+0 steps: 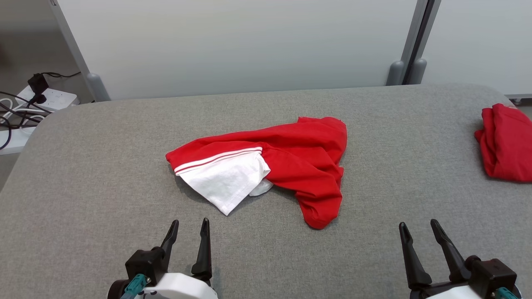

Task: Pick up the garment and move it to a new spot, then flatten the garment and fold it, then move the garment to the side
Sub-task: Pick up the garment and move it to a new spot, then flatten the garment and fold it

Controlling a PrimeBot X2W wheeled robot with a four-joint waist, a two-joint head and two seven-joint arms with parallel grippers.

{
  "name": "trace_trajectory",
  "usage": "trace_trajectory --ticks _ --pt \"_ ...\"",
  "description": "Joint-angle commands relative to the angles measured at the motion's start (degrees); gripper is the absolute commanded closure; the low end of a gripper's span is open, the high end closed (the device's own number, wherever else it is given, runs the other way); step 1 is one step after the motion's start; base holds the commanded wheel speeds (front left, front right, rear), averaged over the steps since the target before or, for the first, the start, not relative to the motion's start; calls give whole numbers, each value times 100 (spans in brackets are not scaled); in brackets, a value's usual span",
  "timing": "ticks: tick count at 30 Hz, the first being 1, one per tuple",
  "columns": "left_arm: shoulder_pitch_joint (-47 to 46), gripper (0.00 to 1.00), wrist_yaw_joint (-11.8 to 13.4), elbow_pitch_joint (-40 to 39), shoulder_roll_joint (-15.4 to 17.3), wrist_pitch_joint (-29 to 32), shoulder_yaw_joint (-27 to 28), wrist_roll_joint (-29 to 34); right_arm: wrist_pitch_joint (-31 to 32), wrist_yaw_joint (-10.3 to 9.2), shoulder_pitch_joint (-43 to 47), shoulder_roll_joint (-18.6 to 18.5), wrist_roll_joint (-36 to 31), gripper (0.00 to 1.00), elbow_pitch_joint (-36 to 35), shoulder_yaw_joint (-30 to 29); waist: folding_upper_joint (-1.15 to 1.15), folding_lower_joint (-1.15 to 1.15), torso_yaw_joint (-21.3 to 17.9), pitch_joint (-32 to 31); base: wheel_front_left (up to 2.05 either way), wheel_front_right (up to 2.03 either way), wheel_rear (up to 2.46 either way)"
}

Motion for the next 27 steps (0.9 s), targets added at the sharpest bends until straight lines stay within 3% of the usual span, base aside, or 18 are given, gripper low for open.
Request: trace_trajectory --ticks 1,13,27 --pt "-59 0 52 -157 18 -60 163 26 -60 22 -95 -24 32 0 -171 124 0 0 1 -2 0 0 0" --pt "-589 0 7 652 17 -60 -231 -579 -60 22 -121 -78 62 0 -157 243 0 0 -98 130 0 0 0" --pt "-2047 0 225 2216 17 -59 -1057 -1333 -60 22 -463 -266 84 0 -192 409 0 0 -268 794 0 0 0"
